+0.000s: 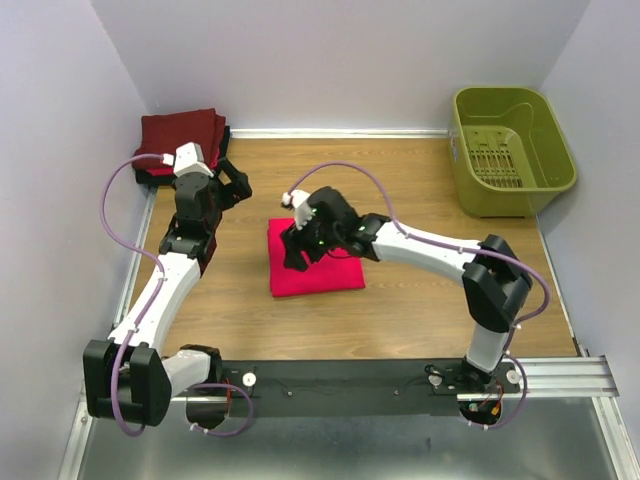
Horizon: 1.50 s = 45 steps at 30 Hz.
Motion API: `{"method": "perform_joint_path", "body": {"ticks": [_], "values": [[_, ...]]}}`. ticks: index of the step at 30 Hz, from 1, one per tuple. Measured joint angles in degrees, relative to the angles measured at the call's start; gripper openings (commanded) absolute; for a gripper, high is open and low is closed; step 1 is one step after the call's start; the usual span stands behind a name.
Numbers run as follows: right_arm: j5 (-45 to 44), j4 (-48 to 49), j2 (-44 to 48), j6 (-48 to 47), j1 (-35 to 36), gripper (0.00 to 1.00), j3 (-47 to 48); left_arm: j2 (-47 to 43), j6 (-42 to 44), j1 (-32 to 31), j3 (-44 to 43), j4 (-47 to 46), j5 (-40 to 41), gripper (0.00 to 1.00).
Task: Fold and stack the t-shirts
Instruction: Neatly place the folded tshirt to the corner
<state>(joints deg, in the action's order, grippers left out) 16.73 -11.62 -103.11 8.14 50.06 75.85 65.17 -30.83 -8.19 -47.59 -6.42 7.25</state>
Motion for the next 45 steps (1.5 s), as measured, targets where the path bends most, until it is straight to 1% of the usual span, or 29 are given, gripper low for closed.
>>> {"method": "perform_joint_path", "body": {"ticks": [2, 3, 4, 8, 14, 17, 22, 26, 27, 28, 29, 31, 33, 39, 45], "values": [[-3.8, -2.1, -1.9, -2.1, 3.3, 0.72, 3.0, 0.0, 1.1, 0.1, -0.6, 6.7, 3.0, 0.99], [-5.7, -2.7, -3.0, -2.8, 4.4, 0.71, 4.5, 0.0, 1.2, 0.2, -0.6, 7.6, 3.5, 0.99], [-7.5, -3.6, -4.4, -3.7, 5.9, 0.71, 5.7, 0.0, 1.5, 0.3, -0.2, 10.9, 4.8, 0.99], [-14.5, -7.1, -9.4, -7.2, 11.2, 0.67, 9.9, 0.0, 2.2, 1.2, 2.4, 15.8, 6.4, 0.99], [-20.6, -11.6, -14.6, -9.9, 17.4, 0.66, 13.6, -0.5, 2.3, 2.5, 8.5, 17.8, 6.5, 0.98], [-22.2, -12.2, -16.2, -10.3, 18.3, 0.66, 14.5, -0.9, 2.3, 2.5, 10.2, 18.9, 6.5, 0.99], [-24.5, -13.2, -19.1, -11.1, 18.5, 0.65, 15.9, -0.8, 2.5, 2.6, 10.1, 18.8, 6.5, 0.99], [-26.5, -13.5, -21.0, -12.2, 18.6, 0.58, 17.0, -0.6, 2.6, 2.6, 10.1, 18.9, 6.5, 0.98], [-27.1, -13.6, -21.2, -12.6, 18.8, 0.48, 17.2, -0.6, 2.6, 2.6, 10.1, 18.9, 6.5, 0.98], [-27.6, -13.6, -21.3, -12.7, 18.9, 0.42, 17.4, -0.5, 2.6, 2.6, 10.1, 18.9, 6.5, 0.99], [-28.1, -13.6, -21.4, -13.1, 19.0, 0.27, 17.4, -0.5, 2.6, 2.6, 10.1, 18.9, 6.4, 0.98], [-29.4, -13.6, -21.5, -13.4, 19.1, 0.12, 17.4, -0.4, 2.6, 2.6, 10.1, 18.9, 6.3, 0.99], [-30.2, -13.5, -21.5, -14.3, 19.1, 0.01, 17.4, -0.2, 2.5, 2.6, 10.1, 18.9, 5.9, 0.99], [-30.3, -13.6, -20.7, -14.0, 19.2, 0.01, 17.1, 1.7, 1.9, 3.6, 10.2, 18.9, 2.5, 0.98], [-29.3, -13.3, -15.9, -12.3, 19.1, 0.01, 14.9, 2.4, -1.7, 5.0, 12.9, 16.8, -5.7, 0.98]]}}
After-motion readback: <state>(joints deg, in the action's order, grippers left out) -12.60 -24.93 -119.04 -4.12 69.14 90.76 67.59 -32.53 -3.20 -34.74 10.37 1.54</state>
